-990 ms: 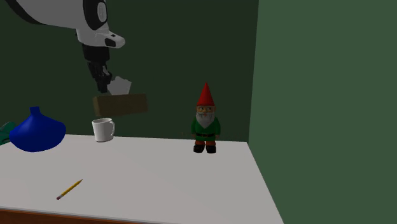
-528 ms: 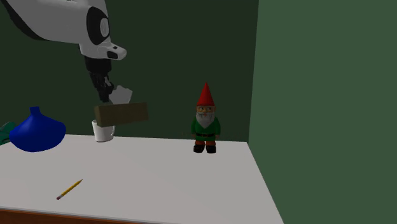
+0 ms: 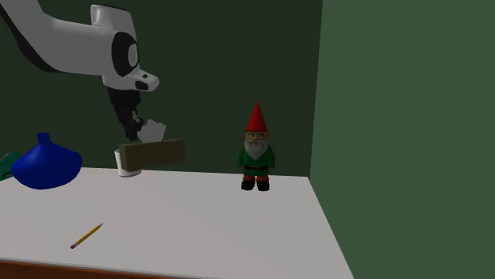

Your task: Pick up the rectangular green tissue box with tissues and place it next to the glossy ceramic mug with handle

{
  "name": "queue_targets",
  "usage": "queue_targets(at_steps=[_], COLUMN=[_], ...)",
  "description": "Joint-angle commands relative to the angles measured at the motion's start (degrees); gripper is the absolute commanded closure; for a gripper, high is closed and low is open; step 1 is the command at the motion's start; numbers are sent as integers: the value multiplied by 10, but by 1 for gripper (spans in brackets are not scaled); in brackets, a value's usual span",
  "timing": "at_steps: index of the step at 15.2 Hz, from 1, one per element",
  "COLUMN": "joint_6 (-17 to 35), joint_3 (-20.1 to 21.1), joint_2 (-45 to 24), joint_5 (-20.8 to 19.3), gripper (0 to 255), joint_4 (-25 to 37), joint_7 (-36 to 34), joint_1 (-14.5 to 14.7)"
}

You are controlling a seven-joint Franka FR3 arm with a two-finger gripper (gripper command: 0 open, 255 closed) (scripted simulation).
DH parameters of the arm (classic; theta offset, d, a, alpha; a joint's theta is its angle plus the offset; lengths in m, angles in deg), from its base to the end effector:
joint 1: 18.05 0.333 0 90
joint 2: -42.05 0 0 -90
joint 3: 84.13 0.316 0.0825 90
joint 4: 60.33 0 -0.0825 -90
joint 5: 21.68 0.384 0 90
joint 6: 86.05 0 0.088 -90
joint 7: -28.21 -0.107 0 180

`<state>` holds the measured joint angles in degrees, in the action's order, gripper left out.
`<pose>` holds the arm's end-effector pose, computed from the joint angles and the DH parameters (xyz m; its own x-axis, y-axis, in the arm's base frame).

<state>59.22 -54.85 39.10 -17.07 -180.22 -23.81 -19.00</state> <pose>0.5190 0.2752 0.4439 0.8626 -0.4790 0.1628 -0.4003 -0.8429 -0.3595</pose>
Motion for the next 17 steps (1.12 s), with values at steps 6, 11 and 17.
queue_targets(at_steps=[6,11,17], joint_6=[54,91,100], joint_3=[-2,-6,-8], joint_2=[-28,-52,-59], joint_5=[-19,-38,-43], gripper=[255,255,255], joint_4=[-29,-43,-47], joint_7=[-9,-20,-24], joint_1=[3,8,10])
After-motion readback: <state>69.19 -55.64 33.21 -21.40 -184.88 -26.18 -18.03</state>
